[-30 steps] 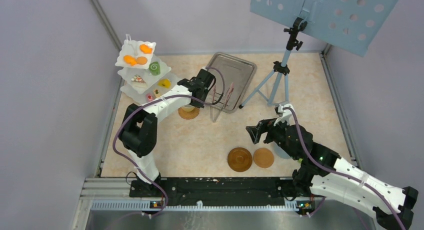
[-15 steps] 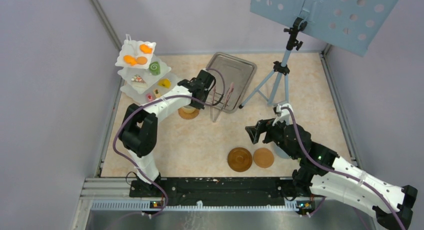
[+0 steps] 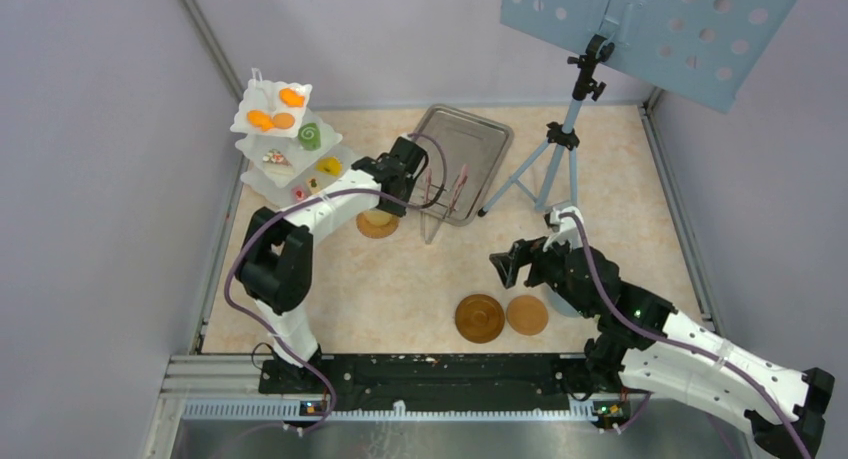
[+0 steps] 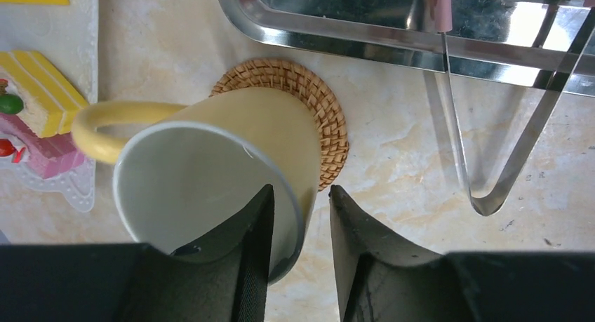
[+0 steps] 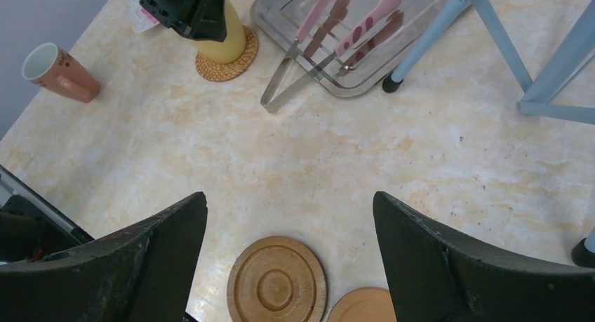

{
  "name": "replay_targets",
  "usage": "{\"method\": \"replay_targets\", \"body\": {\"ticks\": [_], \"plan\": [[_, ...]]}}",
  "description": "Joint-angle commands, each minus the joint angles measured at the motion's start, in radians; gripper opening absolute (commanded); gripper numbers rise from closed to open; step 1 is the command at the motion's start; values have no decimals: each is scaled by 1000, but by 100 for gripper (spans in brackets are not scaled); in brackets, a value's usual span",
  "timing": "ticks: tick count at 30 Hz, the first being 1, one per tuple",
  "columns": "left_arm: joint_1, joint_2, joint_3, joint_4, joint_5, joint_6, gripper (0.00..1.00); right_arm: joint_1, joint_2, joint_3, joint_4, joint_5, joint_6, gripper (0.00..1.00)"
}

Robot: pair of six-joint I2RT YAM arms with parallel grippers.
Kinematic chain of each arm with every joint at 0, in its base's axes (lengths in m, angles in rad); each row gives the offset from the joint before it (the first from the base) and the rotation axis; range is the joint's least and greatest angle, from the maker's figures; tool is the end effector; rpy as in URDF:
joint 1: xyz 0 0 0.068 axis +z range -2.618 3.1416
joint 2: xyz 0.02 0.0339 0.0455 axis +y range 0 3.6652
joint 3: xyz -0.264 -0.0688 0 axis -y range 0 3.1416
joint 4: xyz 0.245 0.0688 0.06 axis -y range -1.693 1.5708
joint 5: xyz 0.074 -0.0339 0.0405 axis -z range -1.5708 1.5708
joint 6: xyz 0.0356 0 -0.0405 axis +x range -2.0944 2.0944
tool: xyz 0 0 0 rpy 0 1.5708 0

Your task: Serve the afternoon tea

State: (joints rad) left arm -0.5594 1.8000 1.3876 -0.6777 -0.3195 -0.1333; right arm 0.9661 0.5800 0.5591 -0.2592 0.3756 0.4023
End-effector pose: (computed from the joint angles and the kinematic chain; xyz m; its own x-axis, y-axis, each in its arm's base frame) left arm 0.3266 -0.1913 0.2318 -0.7955 0.3492 -0.4953 0.2775 0.9365 0.2146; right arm 0.0951 0.1146 0.2834 -0.3658 0.1114 -0.9240 -0.4583 0.8426 0.2830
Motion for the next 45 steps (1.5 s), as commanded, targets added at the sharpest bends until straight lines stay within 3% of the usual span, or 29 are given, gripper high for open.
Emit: {"method": "replay_targets", "body": {"ticks": [1, 10, 15, 20, 28, 37, 45], "plan": [[1, -78, 13, 21, -2, -6, 43, -3, 21, 67, -23, -5, 19, 87], [2, -228, -33, 44, 4, 5, 65, -3, 130, 159, -228, -2, 108, 87], [1, -355, -94, 93, 21, 26, 77, -1, 241, 139, -279, -96, 168, 84], [2, -471, -145, 146, 55, 43, 84, 77, 369, 56, -166, -200, 270, 80], [0, -579, -186, 194, 129, 78, 88, 265, 678, 86, -98, -114, 376, 72], [0, -672, -233, 249, 116, 79, 89, 269, 891, 81, 265, -133, 367, 65], [-1, -871, -348, 241, 107, -37, 95, 270, 1168, 356, 473, -180, 228, 64]]}}
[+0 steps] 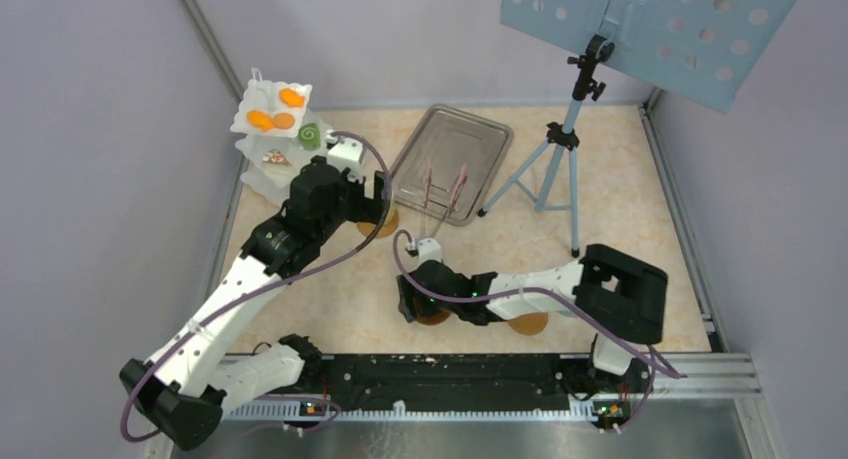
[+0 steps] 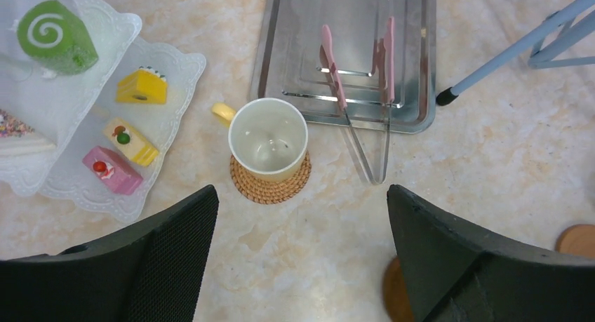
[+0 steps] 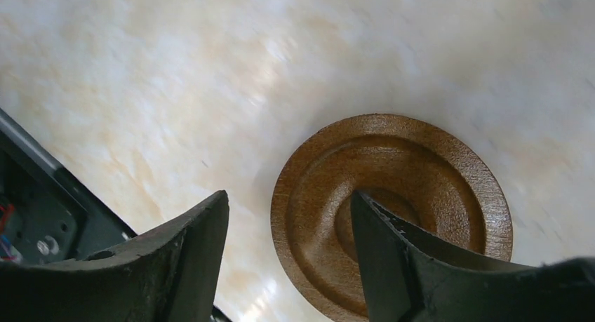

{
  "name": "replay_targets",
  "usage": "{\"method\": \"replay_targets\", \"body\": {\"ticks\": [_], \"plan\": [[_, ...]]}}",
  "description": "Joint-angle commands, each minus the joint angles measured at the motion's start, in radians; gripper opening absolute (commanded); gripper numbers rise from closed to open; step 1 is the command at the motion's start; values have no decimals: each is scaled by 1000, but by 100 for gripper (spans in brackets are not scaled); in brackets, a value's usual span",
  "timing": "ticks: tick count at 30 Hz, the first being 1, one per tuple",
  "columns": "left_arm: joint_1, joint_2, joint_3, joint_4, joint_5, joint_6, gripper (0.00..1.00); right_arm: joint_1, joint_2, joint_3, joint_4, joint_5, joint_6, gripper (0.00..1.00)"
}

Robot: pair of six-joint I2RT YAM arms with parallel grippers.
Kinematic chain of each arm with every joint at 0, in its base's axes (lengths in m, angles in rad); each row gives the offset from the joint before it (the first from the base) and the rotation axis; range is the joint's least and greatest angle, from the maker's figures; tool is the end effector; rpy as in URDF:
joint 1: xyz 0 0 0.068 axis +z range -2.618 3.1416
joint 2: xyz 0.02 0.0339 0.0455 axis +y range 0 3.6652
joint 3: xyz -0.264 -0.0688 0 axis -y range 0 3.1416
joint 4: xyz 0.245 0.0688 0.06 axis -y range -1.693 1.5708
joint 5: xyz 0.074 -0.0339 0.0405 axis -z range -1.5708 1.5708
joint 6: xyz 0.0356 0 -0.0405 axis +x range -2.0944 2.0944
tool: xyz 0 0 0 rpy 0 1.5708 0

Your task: Serve the afternoon tea

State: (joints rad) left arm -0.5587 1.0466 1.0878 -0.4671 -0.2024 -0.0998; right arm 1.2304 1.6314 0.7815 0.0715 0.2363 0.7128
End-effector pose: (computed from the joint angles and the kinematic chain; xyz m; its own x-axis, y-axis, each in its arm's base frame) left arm 0.1983 -0.1155 0.3671 -0.3849 0.1255 -0.9144 0.3273 0.9449 -0.0081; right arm 0.1147 0.2990 0.1563 -0.7403 -0.1857 -0.6462 -0.4979 0.7973 0.3413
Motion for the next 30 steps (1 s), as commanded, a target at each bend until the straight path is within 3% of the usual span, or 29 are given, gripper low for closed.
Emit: {"method": "replay_targets", "body": {"ticks": [1, 4, 9, 15, 19, 21, 23, 25, 30], "plan": [[-1, -151, -58, 12, -16, -87, 96, 5, 136, 165, 149, -41, -97, 65], [-1, -238, -66, -82, -35, -143, 98, 2, 145, 212, 152, -27, -122, 67], [-1, -341, -125, -230, 42, -243, 99, -8, -9, 148, 100, 21, -133, 73], [-2, -314, -262, -195, 373, -327, 98, -23, -303, -19, -61, 210, -118, 81], [-13, -214, -349, -95, 550, -425, 83, -48, -526, -156, -150, 305, -80, 81], [-81, -167, -383, -48, 521, -478, 75, -59, -650, -219, -174, 335, -63, 82], [-271, -121, -383, -17, 331, -532, 72, -72, -785, -272, -206, 352, -43, 82], [-392, -40, -362, -12, 215, -569, 68, -77, -890, -310, -240, 368, -30, 82], [-469, 163, -363, 51, 97, -602, 47, -80, -1067, -340, -329, 381, -12, 82]]}}
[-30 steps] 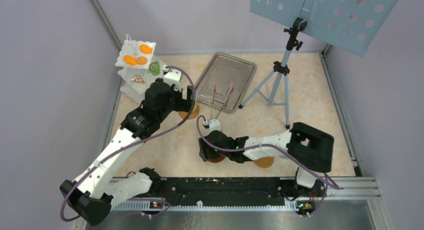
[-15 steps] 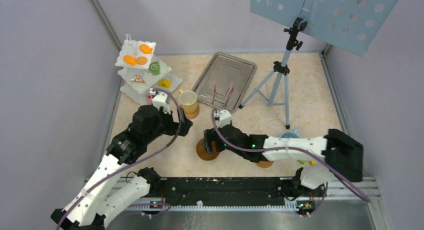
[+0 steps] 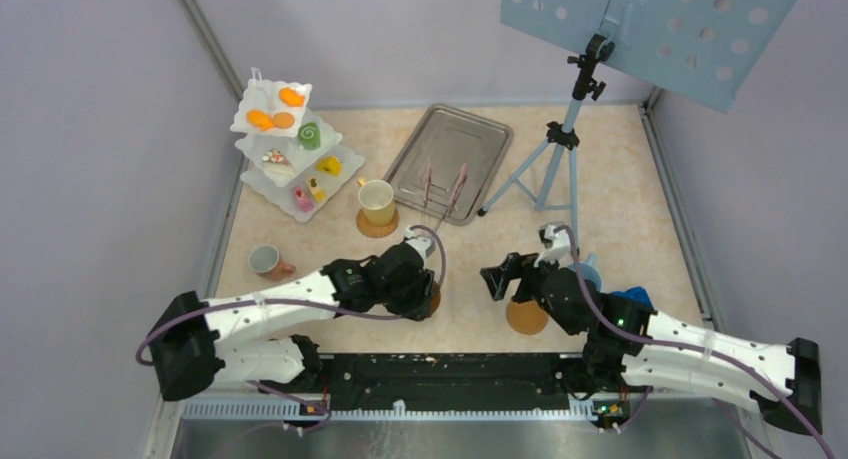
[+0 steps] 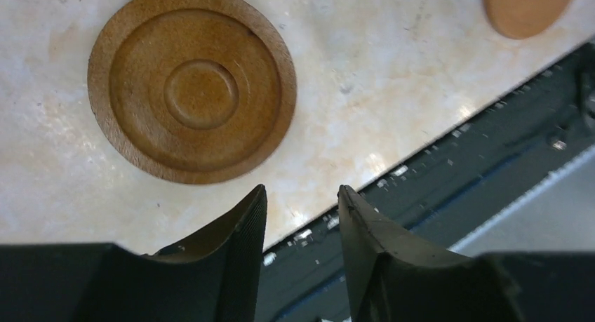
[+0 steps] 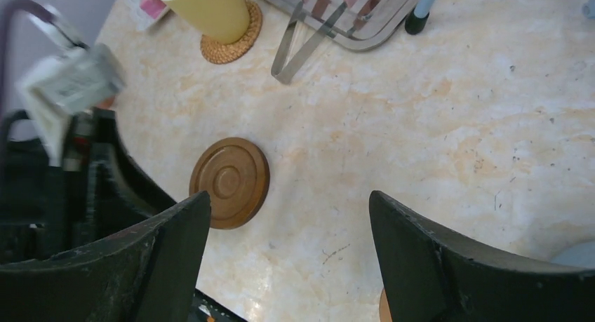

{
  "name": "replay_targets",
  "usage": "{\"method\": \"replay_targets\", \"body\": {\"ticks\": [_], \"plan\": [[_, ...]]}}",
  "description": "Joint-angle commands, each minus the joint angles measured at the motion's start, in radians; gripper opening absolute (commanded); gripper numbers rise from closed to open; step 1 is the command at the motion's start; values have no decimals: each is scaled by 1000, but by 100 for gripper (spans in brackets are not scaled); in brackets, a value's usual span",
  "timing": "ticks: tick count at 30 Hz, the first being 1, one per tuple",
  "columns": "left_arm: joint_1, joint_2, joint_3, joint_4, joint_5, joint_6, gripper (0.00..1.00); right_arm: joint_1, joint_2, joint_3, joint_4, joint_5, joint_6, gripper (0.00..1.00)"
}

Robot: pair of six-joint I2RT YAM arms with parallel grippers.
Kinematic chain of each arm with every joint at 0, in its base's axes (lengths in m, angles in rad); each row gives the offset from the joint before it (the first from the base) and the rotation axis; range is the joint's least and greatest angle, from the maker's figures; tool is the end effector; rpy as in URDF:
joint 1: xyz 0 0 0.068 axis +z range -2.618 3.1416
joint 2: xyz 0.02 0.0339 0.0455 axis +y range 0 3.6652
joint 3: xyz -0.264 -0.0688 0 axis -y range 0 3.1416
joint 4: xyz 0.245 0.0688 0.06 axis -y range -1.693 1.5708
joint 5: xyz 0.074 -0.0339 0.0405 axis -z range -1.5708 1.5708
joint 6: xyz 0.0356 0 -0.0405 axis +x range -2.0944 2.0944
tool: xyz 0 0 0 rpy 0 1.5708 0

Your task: Serve the afternoon tea

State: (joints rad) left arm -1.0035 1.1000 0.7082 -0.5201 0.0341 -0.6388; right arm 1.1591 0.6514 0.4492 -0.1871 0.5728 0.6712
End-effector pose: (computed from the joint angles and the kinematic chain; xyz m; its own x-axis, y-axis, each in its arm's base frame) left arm 0.1154 -0.1834 0.2240 -0.8503 0.2256 -0.4754 0.4323 0.8146 -0.3867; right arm 0.0810 0.1373 0.2437 -0.4731 0.2226 -0.8524 -0.3515 0.8395 0.4143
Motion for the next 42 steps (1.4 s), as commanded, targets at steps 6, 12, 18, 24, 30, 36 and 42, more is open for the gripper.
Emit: {"method": "replay_targets", "body": {"ticks": [6, 12, 18, 24, 30, 36, 42], "plan": [[-26, 226, 25, 145, -273, -63, 37, -10, -142, -3, -129, 48, 34, 82], [-18, 380, 71, 140, -305, -46, 28, -9, -141, 1, -136, 44, 23, 82], [82, 454, 41, 152, -312, -53, 13, -9, -140, 1, -138, 49, 12, 82], [269, 449, 17, 101, -354, -77, 5, -10, -135, -1, -144, 50, 5, 82], [394, 443, 21, 97, -391, -88, 3, -9, -134, -4, -134, 53, -14, 82], [470, 431, 22, 42, -428, -144, 3, -10, -140, 10, -161, 64, -17, 82], [524, 396, -3, -5, -433, -185, 4, -9, -175, 0, -179, 73, -16, 82]]}}
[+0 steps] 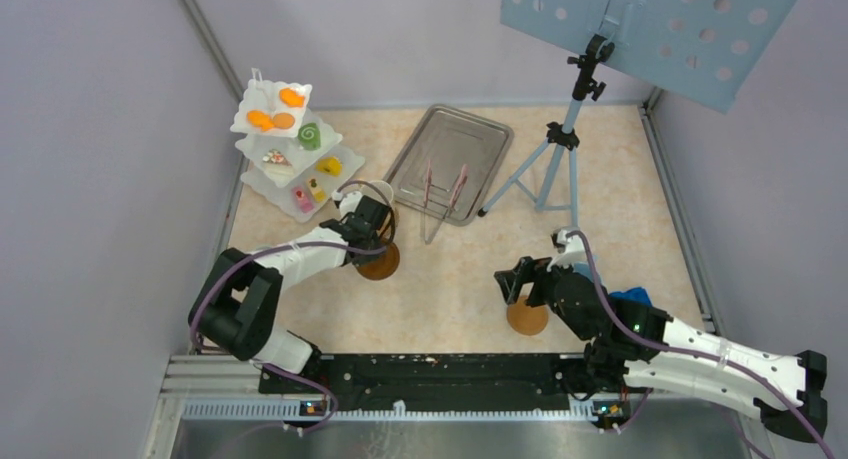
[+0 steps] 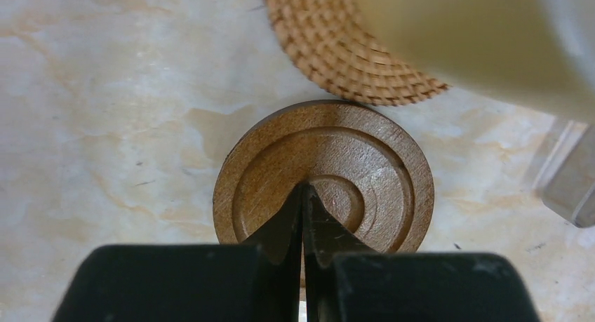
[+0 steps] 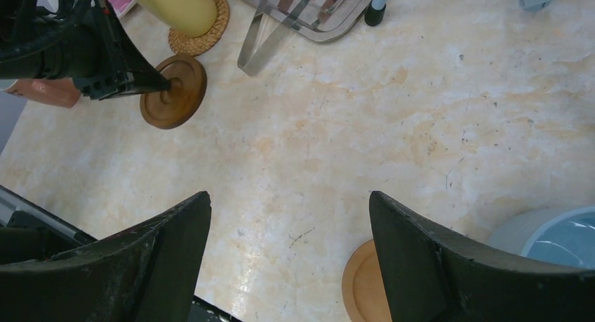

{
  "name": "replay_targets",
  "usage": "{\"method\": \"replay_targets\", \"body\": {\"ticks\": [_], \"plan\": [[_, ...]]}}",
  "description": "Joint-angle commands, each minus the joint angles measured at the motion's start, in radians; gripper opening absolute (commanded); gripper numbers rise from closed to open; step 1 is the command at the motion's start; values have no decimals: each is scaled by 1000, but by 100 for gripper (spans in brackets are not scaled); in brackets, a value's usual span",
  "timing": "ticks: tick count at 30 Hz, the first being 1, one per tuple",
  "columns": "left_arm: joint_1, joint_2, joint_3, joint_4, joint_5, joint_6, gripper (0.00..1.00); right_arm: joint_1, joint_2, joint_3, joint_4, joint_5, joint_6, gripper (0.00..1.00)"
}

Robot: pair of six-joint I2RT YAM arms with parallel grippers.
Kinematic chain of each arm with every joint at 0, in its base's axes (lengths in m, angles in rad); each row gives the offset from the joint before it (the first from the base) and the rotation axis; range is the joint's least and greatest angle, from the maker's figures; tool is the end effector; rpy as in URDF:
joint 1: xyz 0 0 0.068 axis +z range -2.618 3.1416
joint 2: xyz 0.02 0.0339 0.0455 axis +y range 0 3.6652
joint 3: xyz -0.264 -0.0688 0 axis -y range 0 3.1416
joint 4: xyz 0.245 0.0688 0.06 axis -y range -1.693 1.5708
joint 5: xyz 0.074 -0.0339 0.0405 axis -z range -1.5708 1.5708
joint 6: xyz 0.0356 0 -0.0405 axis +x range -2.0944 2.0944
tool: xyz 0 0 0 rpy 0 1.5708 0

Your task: Serve the afternoon tea

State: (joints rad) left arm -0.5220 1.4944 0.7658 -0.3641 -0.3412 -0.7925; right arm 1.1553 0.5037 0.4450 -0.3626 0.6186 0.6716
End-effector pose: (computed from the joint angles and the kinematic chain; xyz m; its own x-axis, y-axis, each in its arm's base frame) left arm 0.2418 -0.1253 0.1629 -0.7799 -0.3255 -0.5346 -0.3119 0.9426 -0.1191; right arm 0.0717 0.1114 0.2443 -0.4601 0.2130 -0.8619 -0.3136 0.8693 0.3822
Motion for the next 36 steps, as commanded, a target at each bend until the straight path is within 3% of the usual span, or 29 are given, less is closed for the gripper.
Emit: {"method": "replay_targets", "body": {"ticks": [1, 10, 21, 26, 31, 34, 36], "plan": [[58, -4, -61, -172, -56, -34, 5, -5, -33, 2, -3, 27, -15, 82], [176, -5, -30, -139, -60, 15, 6, -6, -36, 0, 2, 21, -12, 82], [223, 40, 52, -132, -46, 42, 9, -6, -26, 25, -42, 20, 1, 82], [225, -39, 67, -159, -60, 64, 21, -5, 3, 69, -79, 28, -17, 84], [225, -178, 116, -198, 30, 112, 32, -6, 69, 141, -141, 18, -11, 85], [225, -279, 146, -203, 123, 168, 51, -5, 124, 192, -228, 23, 32, 86], [224, -344, 167, -203, 187, 222, 69, -6, 163, 226, -301, 33, 72, 87]]}}
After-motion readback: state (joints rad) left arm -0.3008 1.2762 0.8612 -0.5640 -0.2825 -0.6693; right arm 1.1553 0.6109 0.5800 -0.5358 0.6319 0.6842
